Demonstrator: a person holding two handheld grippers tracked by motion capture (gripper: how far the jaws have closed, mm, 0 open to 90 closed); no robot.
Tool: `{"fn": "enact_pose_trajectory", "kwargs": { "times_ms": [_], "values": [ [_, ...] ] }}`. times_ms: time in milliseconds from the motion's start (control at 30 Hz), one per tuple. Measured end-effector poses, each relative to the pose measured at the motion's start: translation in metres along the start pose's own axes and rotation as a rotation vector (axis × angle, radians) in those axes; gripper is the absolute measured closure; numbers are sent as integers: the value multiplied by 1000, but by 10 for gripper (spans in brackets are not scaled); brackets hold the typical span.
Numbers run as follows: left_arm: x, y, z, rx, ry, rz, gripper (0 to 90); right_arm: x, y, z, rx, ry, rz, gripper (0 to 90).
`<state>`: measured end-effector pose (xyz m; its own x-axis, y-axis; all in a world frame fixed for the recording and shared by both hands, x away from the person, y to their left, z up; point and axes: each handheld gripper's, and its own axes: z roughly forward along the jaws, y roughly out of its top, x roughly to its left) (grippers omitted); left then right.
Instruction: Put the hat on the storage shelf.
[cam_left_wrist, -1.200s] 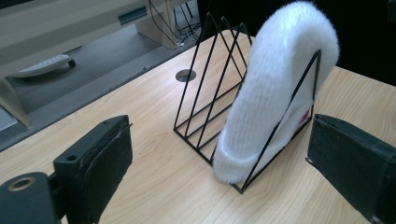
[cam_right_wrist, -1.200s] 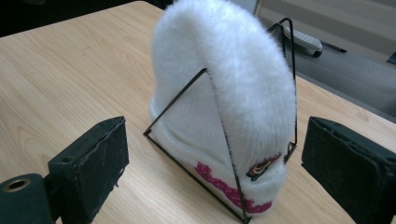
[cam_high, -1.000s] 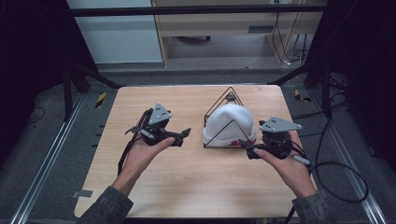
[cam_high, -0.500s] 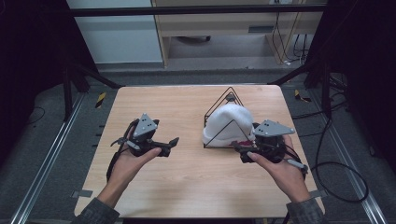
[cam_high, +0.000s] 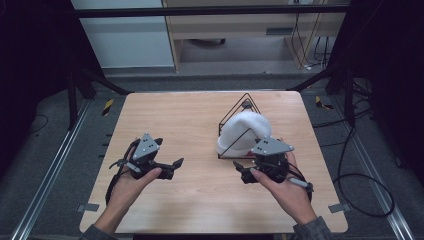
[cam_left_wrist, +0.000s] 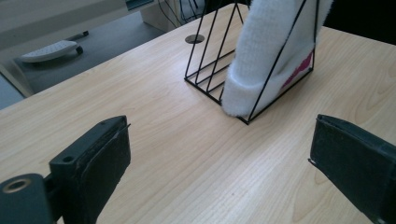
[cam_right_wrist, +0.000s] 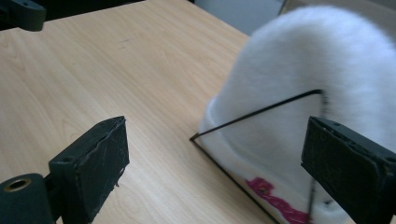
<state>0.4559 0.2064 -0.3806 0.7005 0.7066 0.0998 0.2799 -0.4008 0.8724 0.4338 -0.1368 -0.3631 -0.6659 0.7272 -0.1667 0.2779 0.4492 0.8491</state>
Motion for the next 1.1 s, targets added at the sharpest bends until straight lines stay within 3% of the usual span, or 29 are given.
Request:
{"fn": "enact_pose_trajectory", "kwargs": {
  "times_ms": [200, 467, 633, 933, 1000, 1100],
  "values": [
    [2, -11, 0, 17, -4, 6, 37, 16, -3, 12, 12, 35, -18, 82],
    [10, -35, 2, 53, -2, -25, 36, 40, -14, 35, 42, 85, -37, 93],
    [17, -46, 2, 64, 8, -53, 36, 47, -20, 44, 64, 103, -33, 96],
    [24, -63, 4, 102, 28, -56, 37, 57, -28, 57, 95, 128, -30, 101],
    [29, -73, 5, 113, 20, -89, 38, 62, -32, 63, 108, 142, -29, 103],
    [32, -78, 5, 122, 26, -98, 40, 63, -37, 67, 116, 151, -19, 107]
  ]
}}
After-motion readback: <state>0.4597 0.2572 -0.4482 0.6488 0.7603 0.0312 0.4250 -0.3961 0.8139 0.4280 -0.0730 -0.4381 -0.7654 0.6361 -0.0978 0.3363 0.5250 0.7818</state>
